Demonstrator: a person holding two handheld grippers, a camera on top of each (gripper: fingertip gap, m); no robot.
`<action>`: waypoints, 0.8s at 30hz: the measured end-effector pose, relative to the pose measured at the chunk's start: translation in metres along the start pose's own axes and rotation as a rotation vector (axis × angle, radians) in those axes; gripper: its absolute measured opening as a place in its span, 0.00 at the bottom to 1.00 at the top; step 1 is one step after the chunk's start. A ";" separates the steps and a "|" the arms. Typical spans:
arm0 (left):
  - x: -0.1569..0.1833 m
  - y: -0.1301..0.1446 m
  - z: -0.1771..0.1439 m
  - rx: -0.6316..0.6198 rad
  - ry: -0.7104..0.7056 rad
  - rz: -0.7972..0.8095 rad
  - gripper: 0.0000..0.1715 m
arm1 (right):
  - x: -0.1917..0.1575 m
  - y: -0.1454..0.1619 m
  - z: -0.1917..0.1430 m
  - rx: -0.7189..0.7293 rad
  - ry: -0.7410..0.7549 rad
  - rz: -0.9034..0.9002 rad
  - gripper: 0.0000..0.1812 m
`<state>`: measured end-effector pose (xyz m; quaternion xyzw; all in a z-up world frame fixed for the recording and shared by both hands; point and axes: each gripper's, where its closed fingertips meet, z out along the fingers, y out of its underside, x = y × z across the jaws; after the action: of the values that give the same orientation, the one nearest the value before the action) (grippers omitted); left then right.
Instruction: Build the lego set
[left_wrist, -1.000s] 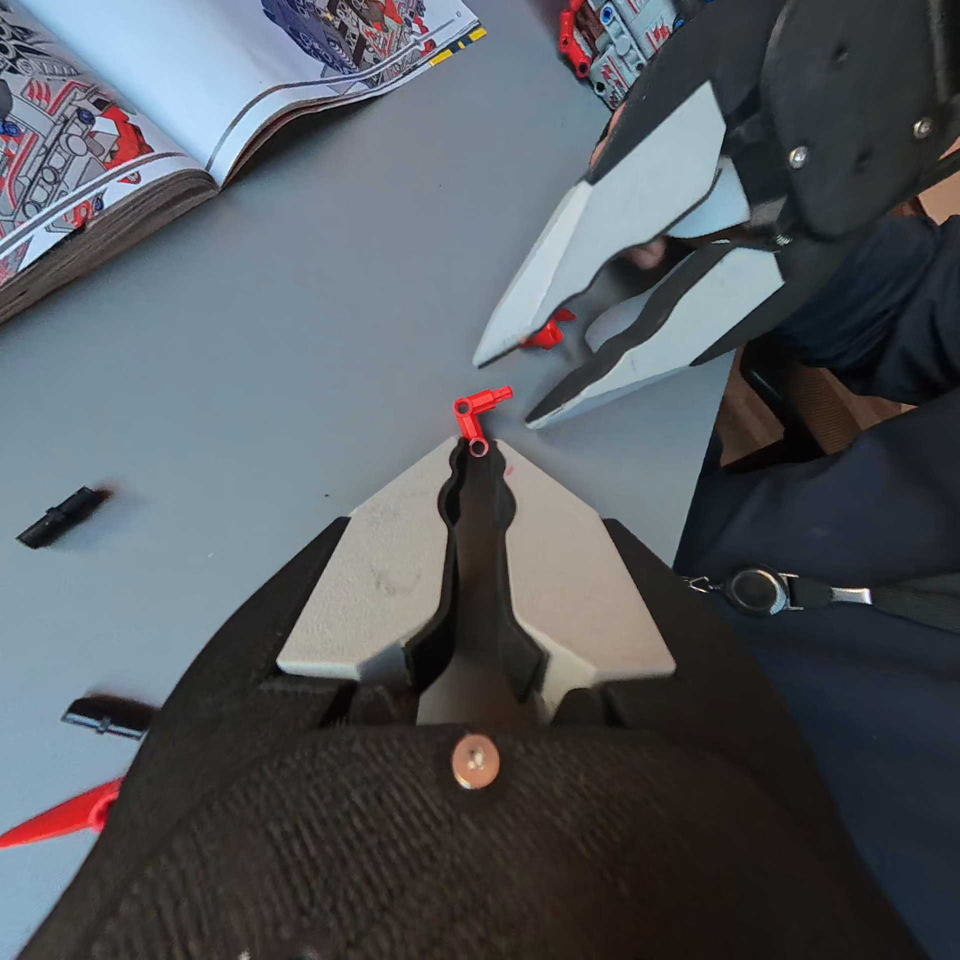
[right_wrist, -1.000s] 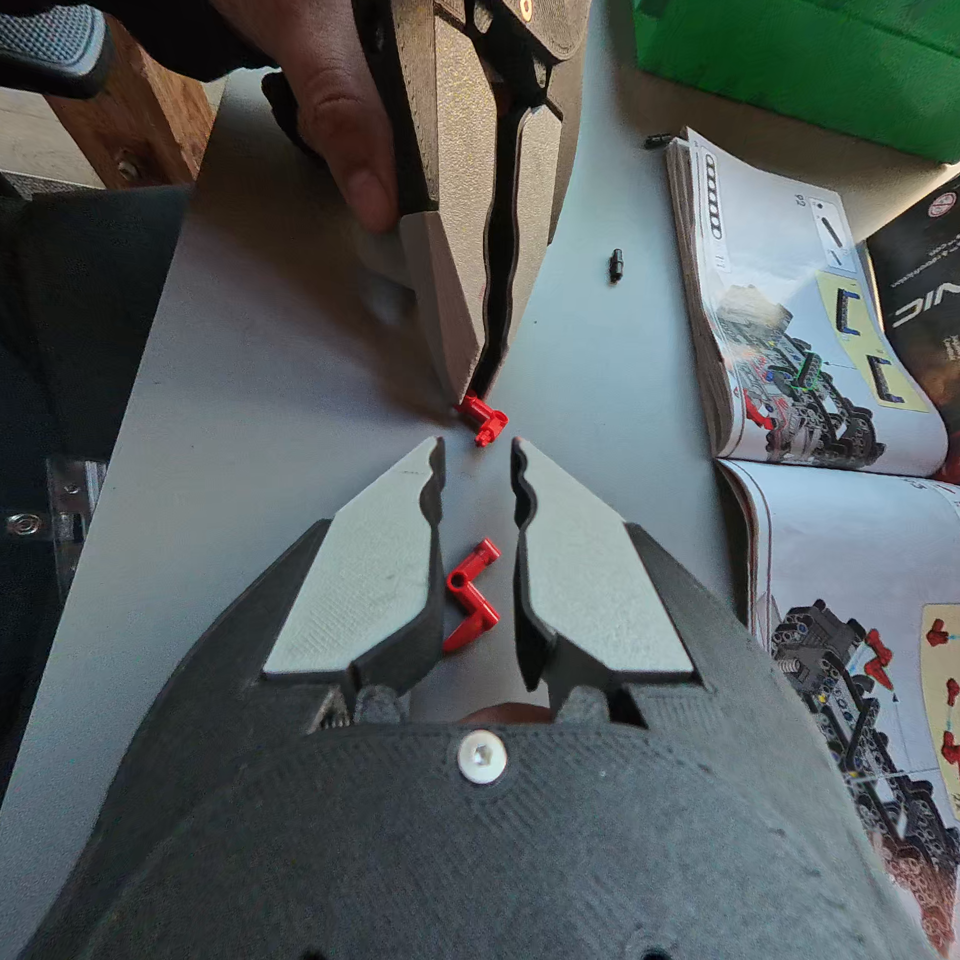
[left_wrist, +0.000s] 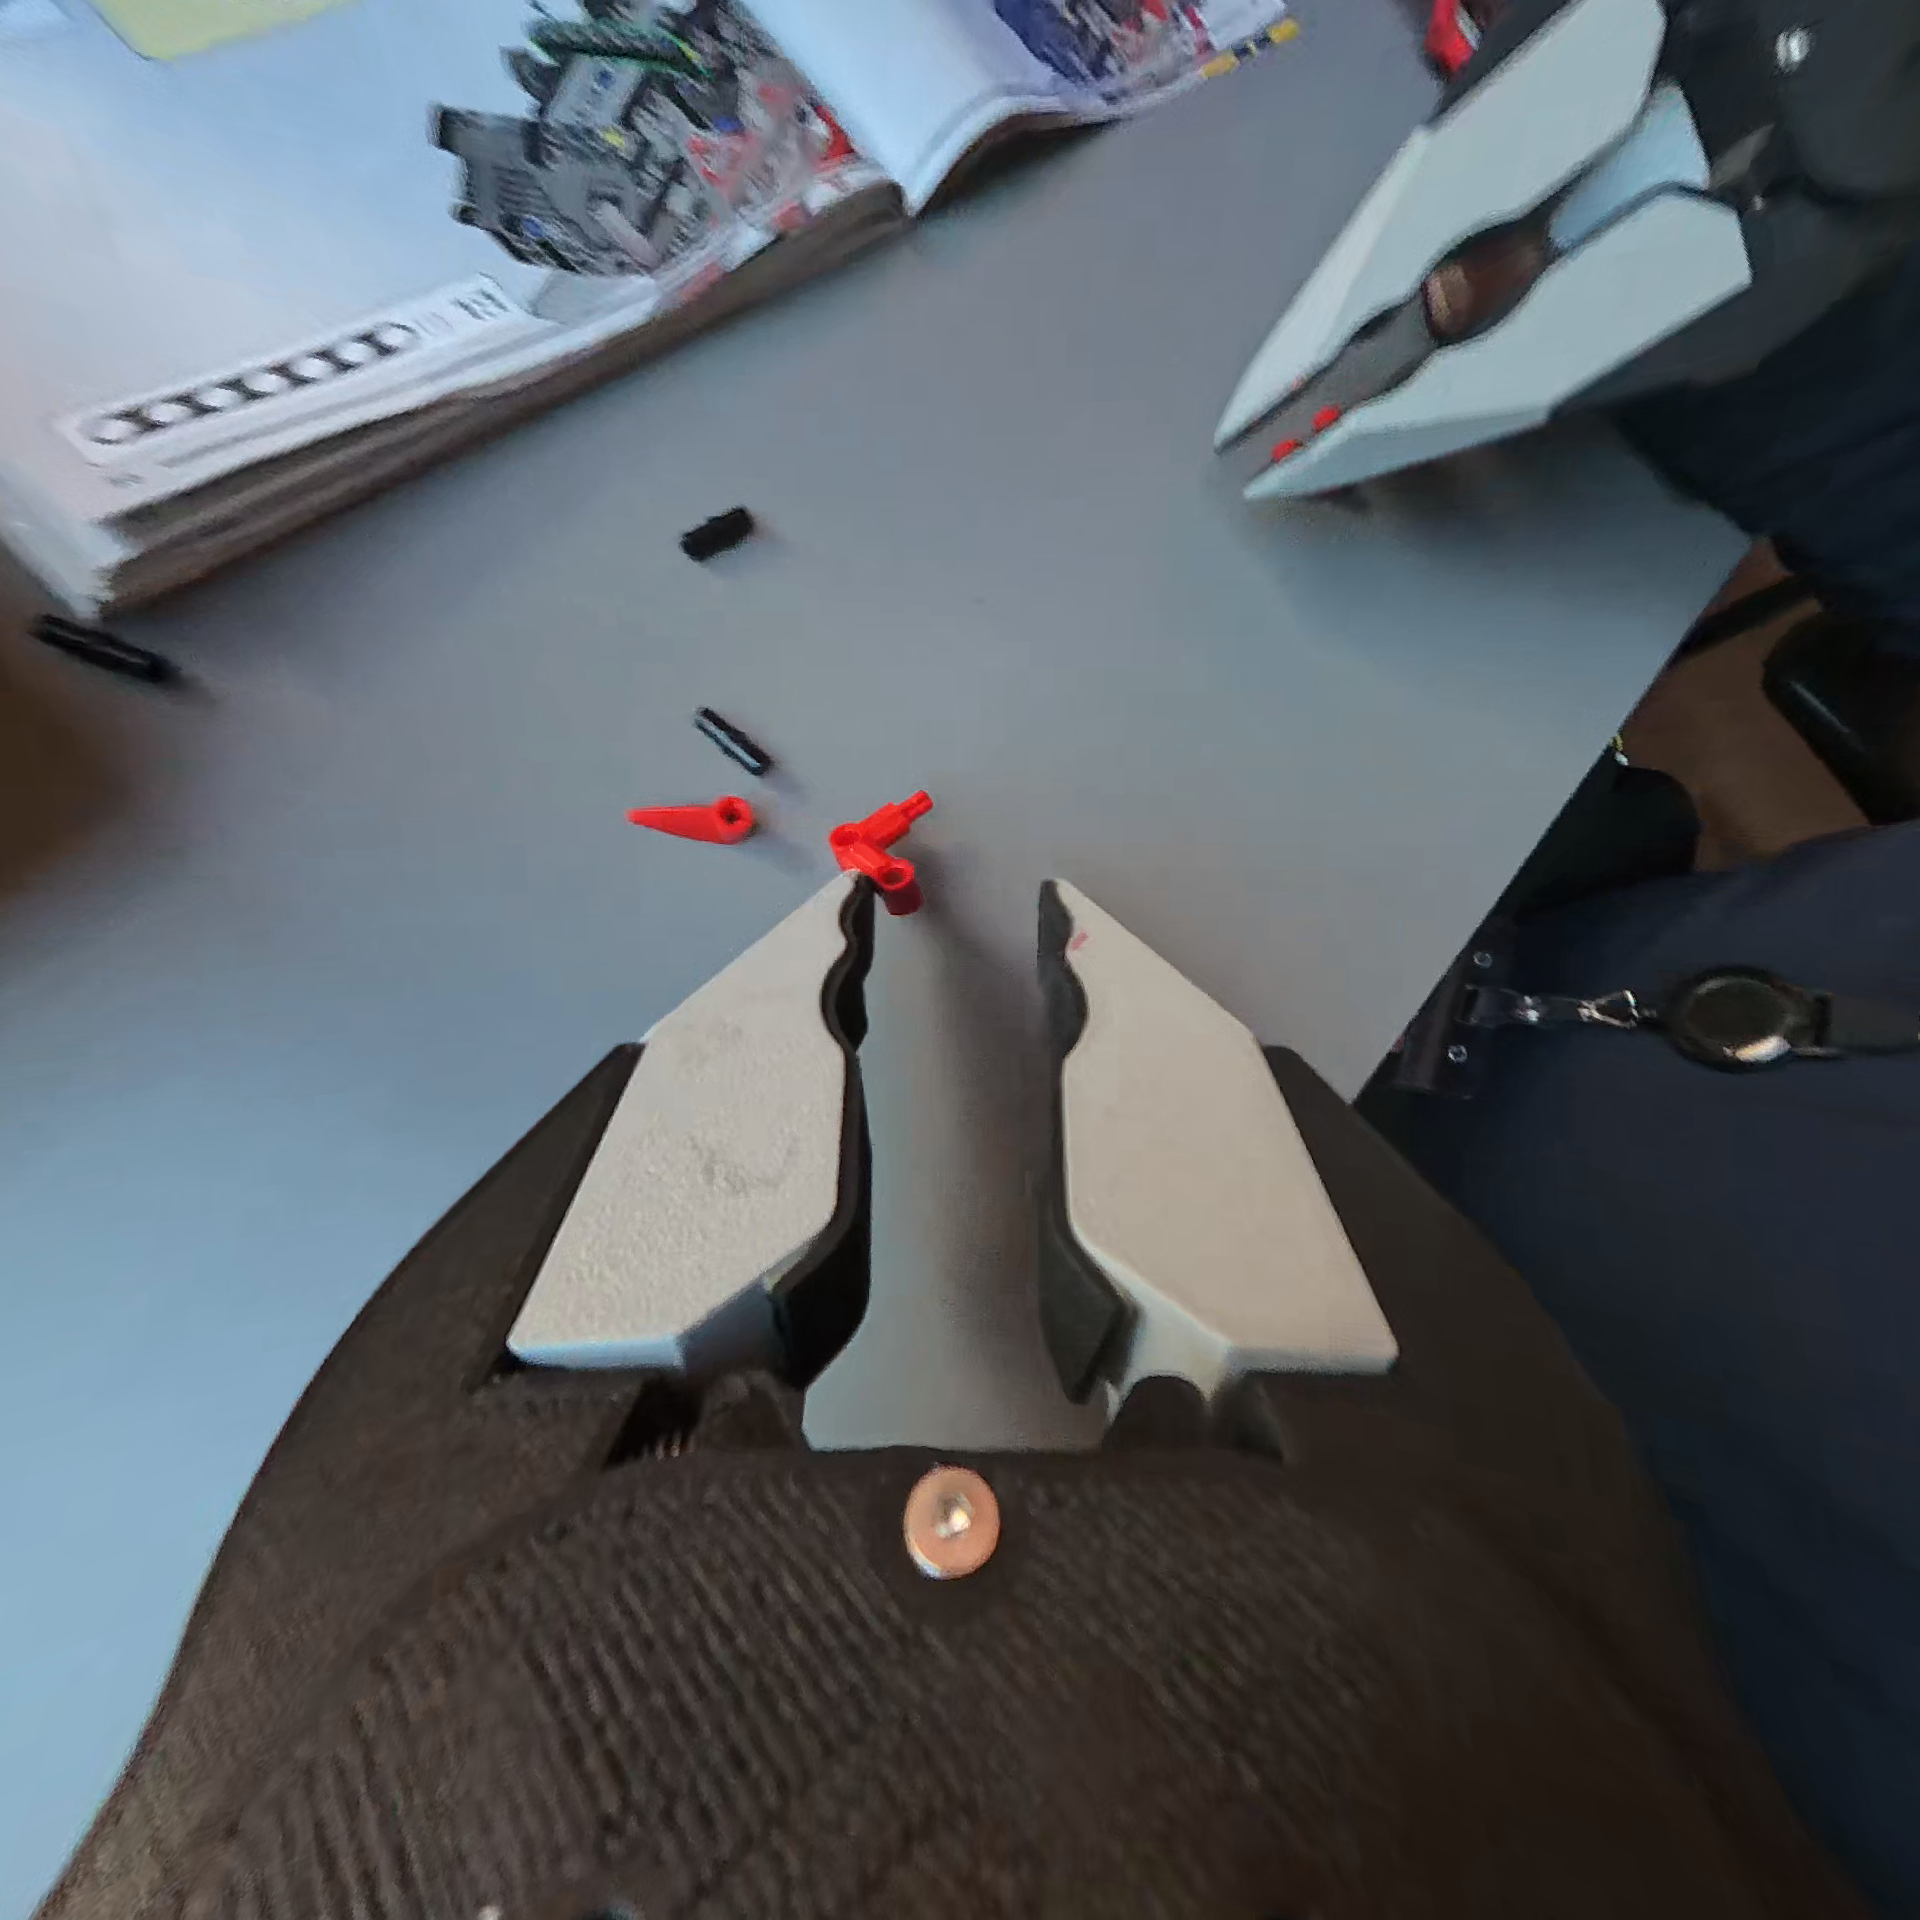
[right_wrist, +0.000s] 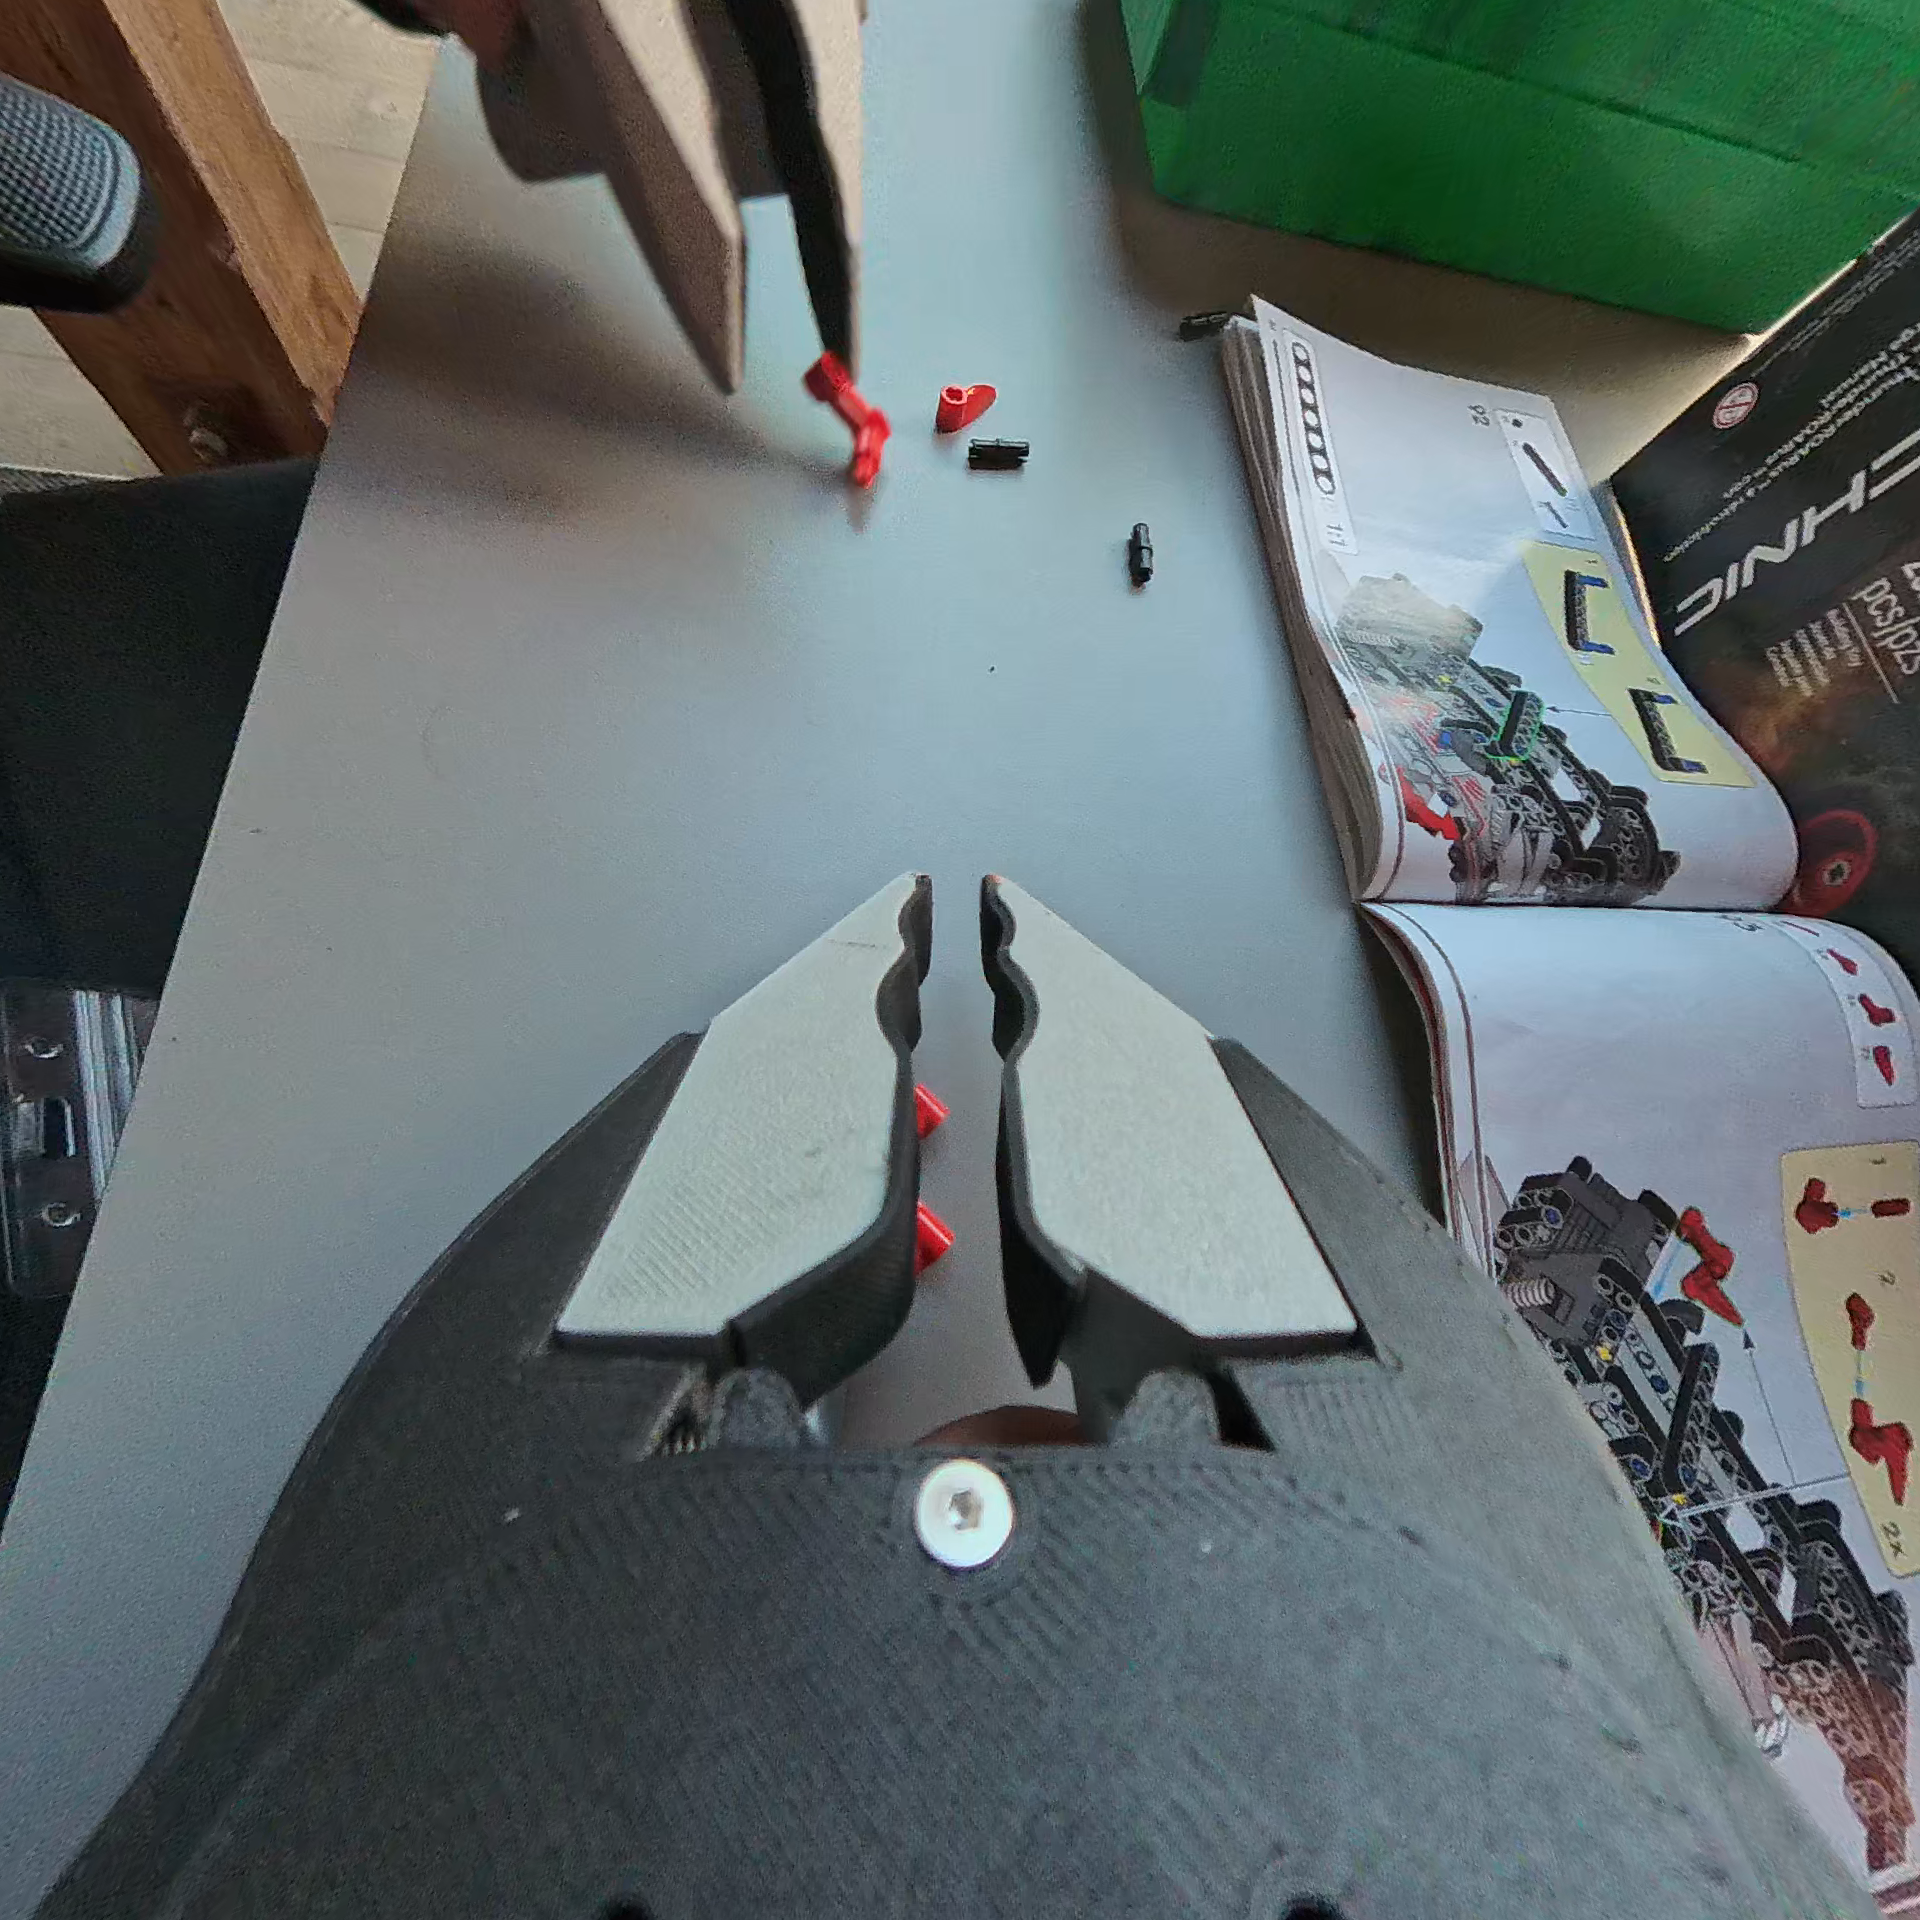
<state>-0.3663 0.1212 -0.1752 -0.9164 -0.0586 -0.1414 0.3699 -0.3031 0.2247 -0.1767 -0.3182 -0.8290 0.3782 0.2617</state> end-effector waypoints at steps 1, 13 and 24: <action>0.004 0.003 0.004 -0.012 0.007 0.023 0.17 | 0.001 0.000 0.000 0.005 -0.003 0.007 0.03; 0.050 0.006 0.032 -0.014 0.125 0.134 0.18 | -0.036 -0.039 0.044 -0.017 -0.056 -0.127 0.06; 0.061 0.003 0.022 0.053 0.177 0.129 0.21 | -0.047 -0.036 0.060 -0.076 -0.085 -0.155 0.04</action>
<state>-0.3023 0.1345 -0.1743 -0.8920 0.0295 -0.1962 0.4062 -0.3245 0.1440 -0.1920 -0.2464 -0.8752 0.3384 0.2425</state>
